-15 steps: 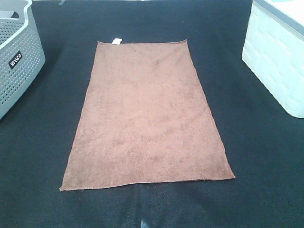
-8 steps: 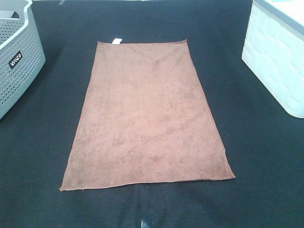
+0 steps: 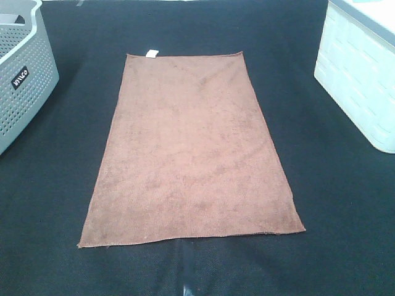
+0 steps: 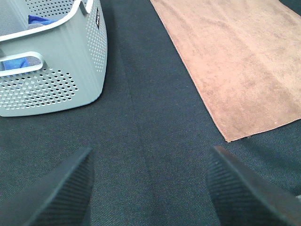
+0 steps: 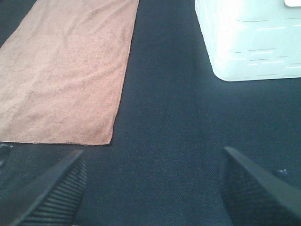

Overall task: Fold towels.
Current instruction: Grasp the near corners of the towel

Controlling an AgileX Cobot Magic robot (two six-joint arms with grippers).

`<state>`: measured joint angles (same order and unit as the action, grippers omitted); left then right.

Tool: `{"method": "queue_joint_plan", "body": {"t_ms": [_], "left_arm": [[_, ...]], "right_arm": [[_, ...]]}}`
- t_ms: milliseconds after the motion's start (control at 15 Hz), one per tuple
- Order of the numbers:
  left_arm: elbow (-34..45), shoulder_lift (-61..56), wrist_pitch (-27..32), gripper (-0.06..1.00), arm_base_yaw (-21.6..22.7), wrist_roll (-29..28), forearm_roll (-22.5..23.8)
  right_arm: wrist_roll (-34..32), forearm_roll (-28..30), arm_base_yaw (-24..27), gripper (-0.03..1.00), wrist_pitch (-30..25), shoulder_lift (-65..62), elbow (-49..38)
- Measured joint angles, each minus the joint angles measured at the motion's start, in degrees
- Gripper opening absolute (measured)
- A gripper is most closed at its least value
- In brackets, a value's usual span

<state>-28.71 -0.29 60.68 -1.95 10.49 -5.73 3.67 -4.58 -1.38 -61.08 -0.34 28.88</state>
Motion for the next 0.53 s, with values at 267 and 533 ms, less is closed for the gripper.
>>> {"method": "queue_joint_plan", "body": {"t_ms": [267, 533], "left_arm": [[0.00, 0.00, 0.00, 0.65, 0.00, 0.00, 0.00], [0.00, 0.00, 0.00, 0.65, 0.00, 0.00, 0.00]], "right_arm": [[0.00, 0.00, 0.00, 0.73, 0.00, 0.00, 0.00], [0.00, 0.00, 0.00, 0.73, 0.00, 0.00, 0.00]]}}
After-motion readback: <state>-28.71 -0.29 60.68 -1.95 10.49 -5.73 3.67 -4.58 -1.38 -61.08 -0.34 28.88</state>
